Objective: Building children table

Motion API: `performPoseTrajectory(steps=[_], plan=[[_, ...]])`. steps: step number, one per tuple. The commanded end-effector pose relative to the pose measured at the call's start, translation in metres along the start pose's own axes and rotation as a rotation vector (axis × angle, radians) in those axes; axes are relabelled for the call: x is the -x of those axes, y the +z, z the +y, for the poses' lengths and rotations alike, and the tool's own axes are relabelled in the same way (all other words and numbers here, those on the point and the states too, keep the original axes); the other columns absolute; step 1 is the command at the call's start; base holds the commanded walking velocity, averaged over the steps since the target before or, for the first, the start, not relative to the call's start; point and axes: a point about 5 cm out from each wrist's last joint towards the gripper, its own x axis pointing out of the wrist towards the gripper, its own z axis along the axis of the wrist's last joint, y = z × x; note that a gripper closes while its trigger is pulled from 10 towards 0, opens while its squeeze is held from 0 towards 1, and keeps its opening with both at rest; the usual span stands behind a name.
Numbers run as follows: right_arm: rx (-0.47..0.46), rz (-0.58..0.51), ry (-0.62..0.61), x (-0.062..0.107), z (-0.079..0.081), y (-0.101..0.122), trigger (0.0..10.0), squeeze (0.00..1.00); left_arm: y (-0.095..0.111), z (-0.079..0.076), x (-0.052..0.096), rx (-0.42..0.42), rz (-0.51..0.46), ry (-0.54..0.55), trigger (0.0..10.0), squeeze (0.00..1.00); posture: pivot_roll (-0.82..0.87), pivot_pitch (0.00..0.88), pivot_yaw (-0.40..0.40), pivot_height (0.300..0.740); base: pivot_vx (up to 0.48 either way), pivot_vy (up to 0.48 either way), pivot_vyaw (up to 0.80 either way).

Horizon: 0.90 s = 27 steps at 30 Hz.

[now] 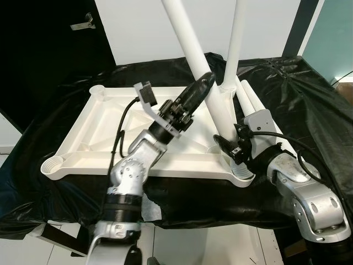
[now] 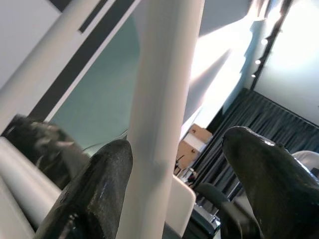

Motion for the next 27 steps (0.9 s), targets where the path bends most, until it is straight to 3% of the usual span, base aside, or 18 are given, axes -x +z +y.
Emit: performPoseTrajectory(steps=[1, 4, 5, 7, 9, 11, 18, 27], plan=[[0.010, -0.026, -0.044, -0.001, -0.005, 0.004, 0.0, 0.00, -0.001, -0.018, 0.004, -0.008, 0.040, -0.343, 10.0, 0.00, -0.20, 0.038, 0.085, 0.740, 0.000, 0.000, 0.00], [0.016, -0.062, -0.056, -0.002, -0.005, 0.010, 0.0, 0.00, -0.003, -0.014, 0.008, -0.034, 0.082, -0.338, 10.0, 0.00, -0.20, 0.038, 0.085, 0.740, 0.000, 0.000, 0.00], [0.023, -0.147, -0.048, -0.002, 0.002, 0.025, 10.0, 0.00, -0.009, -0.004, 0.022, -0.133, 0.224, -0.323, 10.0, 0.00, -0.20, 0.039, 0.084, 0.740, 0.000, 0.000, 0.00], [0.023, -0.147, -0.048, -0.002, 0.002, 0.025, 10.0, 0.00, -0.009, -0.004, 0.022, -0.133, 0.224, -0.323, 10.0, 0.00, -0.20, 0.039, 0.084, 0.740, 0.000, 0.000, 0.00], [0.025, -0.170, -0.042, -0.002, 0.005, 0.029, 10.0, 0.00, -0.011, -0.001, 0.026, -0.161, 0.269, -0.320, 10.0, 0.00, -0.20, 0.040, 0.083, 0.740, 0.000, 0.000, 0.00], [0.031, -0.208, -0.026, -0.001, 0.010, 0.034, 10.0, 0.00, -0.019, 0.002, 0.037, -0.193, 0.373, -0.331, 10.0, 0.00, -0.20, 0.040, 0.083, 0.740, 0.000, 0.000, 0.00], [0.040, -0.254, -0.025, 0.005, 0.009, 0.042, 10.0, 0.00, -0.031, 0.009, 0.049, -0.225, 0.479, -0.314, 10.0, 0.00, -0.20, 0.043, 0.082, 0.740, 0.000, 0.000, 0.00], [0.057, -0.259, -0.031, 0.015, 0.002, 0.040, 10.0, 0.00, -0.036, 0.001, 0.067, -0.210, 0.633, -0.418, 10.0, 0.00, -0.21, 0.050, 0.078, 0.740, 0.000, 0.000, 0.00]])
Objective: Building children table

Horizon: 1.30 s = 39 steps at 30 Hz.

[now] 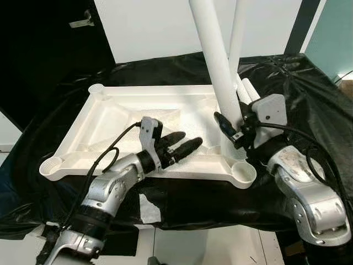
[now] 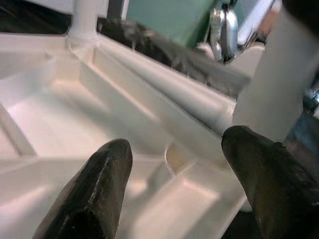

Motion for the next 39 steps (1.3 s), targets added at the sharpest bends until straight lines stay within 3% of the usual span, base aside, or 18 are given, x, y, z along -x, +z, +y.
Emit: performPoseTrajectory(steps=[1, 8, 11, 15, 18, 24, 29, 35, 39], plan=[[0.003, -0.034, 0.007, 0.003, 0.001, 0.005, 10.0, 0.00, -0.001, -0.034, 0.014, -0.050, 0.038, -0.670, 10.0, 0.00, -0.21, 0.050, 0.079, 0.740, 0.000, 0.000, 0.00], [-0.006, -0.024, 0.003, 0.004, 0.003, 0.001, 10.0, 0.00, -0.005, -0.037, 0.020, -0.084, 0.093, -0.716, 10.0, 0.00, -0.20, 0.050, 0.081, 0.740, 0.000, 0.000, 0.00], [-0.020, -0.021, 0.005, 0.003, 0.006, -0.002, 10.0, 0.00, -0.025, -0.034, 0.011, -0.090, 0.162, -0.688, 10.0, 0.00, -0.20, 0.045, 0.080, 0.740, 0.000, 0.000, 0.00], [-0.023, -0.020, 0.006, 0.002, 0.007, -0.003, 10.0, 0.00, -0.033, -0.034, 0.009, -0.090, 0.192, -0.687, 10.0, 0.00, -0.20, 0.042, 0.080, 0.740, 0.000, 0.000, 0.00], [-0.025, -0.016, 0.005, 0.003, 0.008, -0.005, 10.0, 0.00, -0.055, -0.031, 0.003, -0.147, 0.316, -0.661, 10.0, 0.00, -0.21, 0.038, 0.079, 0.740, 0.000, 0.000, 0.00], [-0.023, -0.007, -0.002, 0.006, 0.008, -0.007, 10.0, 0.00, -0.076, -0.025, -0.005, -0.233, 0.427, -0.579, 10.0, 0.00, -0.23, 0.040, 0.081, 0.740, 0.000, 0.000, 0.00], [-0.024, 0.005, -0.012, 0.009, 0.008, -0.009, 10.0, 0.00, -0.081, -0.023, -0.005, -0.276, 0.472, -0.561, 10.0, 0.00, -0.23, 0.043, 0.084, 0.740, 0.000, 0.000, 0.00], [-0.029, 0.010, -0.020, 0.010, 0.008, -0.010, 10.0, 0.00, -0.062, -0.028, 0.004, -0.166, 0.390, -0.687, 10.0, 0.00, -0.22, 0.046, 0.084, 0.740, 0.000, 0.000, 0.00], [-0.022, 0.008, -0.023, 0.009, 0.008, -0.011, 10.0, 0.00, -0.066, -0.024, 0.006, -0.244, 0.433, -0.699, 10.0, 0.00, -0.22, 0.041, 0.086, 0.740, 0.000, 0.000, 0.00]])
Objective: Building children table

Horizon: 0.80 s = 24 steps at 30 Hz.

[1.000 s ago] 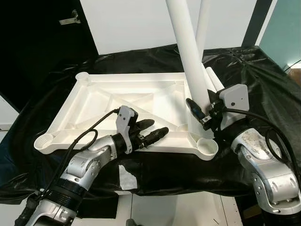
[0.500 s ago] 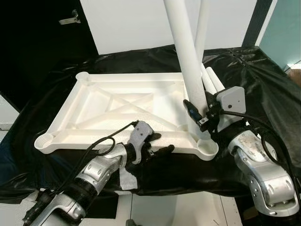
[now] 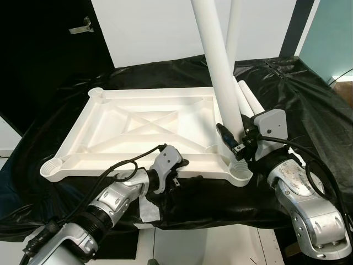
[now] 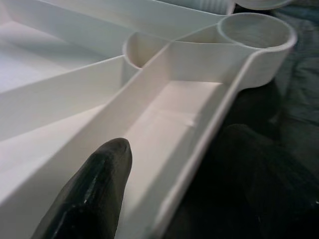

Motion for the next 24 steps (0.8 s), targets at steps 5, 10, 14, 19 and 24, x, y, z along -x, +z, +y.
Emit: performPoseTrajectory(steps=[5, 10, 14, 19, 24], plan=[[0.021, -0.025, -0.012, 0.000, -0.001, 0.003, 10.0, 0.00, -0.019, -0.030, 0.007, -0.083, 0.134, -0.609, 10.0, 0.00, -0.22, 0.040, 0.087, 0.740, 0.000, 0.000, 0.00], [0.020, -0.008, -0.018, 0.003, 0.000, -0.005, 10.0, 0.00, -0.044, -0.030, -0.001, -0.220, 0.339, -0.564, 9.6, 0.00, -0.23, 0.041, 0.090, 0.740, 0.000, 0.000, 0.00], [0.003, 0.021, -0.030, 0.013, -0.001, -0.016, 10.0, 0.00, -0.043, -0.033, -0.003, -0.208, 0.322, -0.573, 0.6, 0.00, -0.23, 0.041, 0.088, 0.740, 0.000, 0.000, 0.00], [-0.022, 0.078, -0.052, 0.033, -0.001, -0.039, 10.0, 0.00, -0.044, -0.034, -0.008, -0.227, 0.308, -0.552, 4.7, 0.00, -0.23, 0.043, 0.087, 0.740, 0.000, 0.000, 0.00], [-0.015, 0.091, -0.081, 0.035, -0.003, -0.047, 10.0, 0.00, -0.047, -0.033, -0.010, -0.254, 0.322, -0.536, 10.0, 0.00, -0.23, 0.045, 0.090, 0.740, 0.000, 0.000, 0.00]])
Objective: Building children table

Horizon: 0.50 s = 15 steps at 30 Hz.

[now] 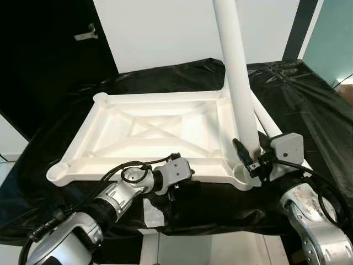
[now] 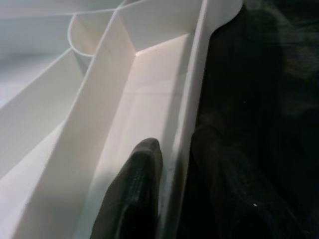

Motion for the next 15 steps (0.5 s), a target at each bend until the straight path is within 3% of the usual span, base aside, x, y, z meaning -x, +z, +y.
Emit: performPoseTrajectory(steps=[1, 10, 15], plan=[[-0.016, 0.064, -0.011, 0.001, 0.000, -0.014, 10.0, 0.00, -0.023, -0.032, -0.009, 0.038, 0.097, -0.251, 10.0, 0.00, -0.23, 0.045, 0.090, 0.740, 0.000, 0.000, 0.00], [0.055, 0.032, 0.016, -0.010, 0.006, -0.016, 10.0, 0.00, -0.026, -0.031, -0.010, 0.020, 0.108, -0.243, 10.0, 0.00, -0.22, 0.043, 0.089, 0.740, 0.000, 0.000, 0.00], [0.152, -0.005, 0.045, -0.008, 0.010, -0.019, 10.0, 0.00, -0.027, -0.032, -0.009, 0.025, 0.108, -0.235, 10.0, 0.00, -0.21, 0.042, 0.086, 0.740, 0.000, 0.000, 0.00]])
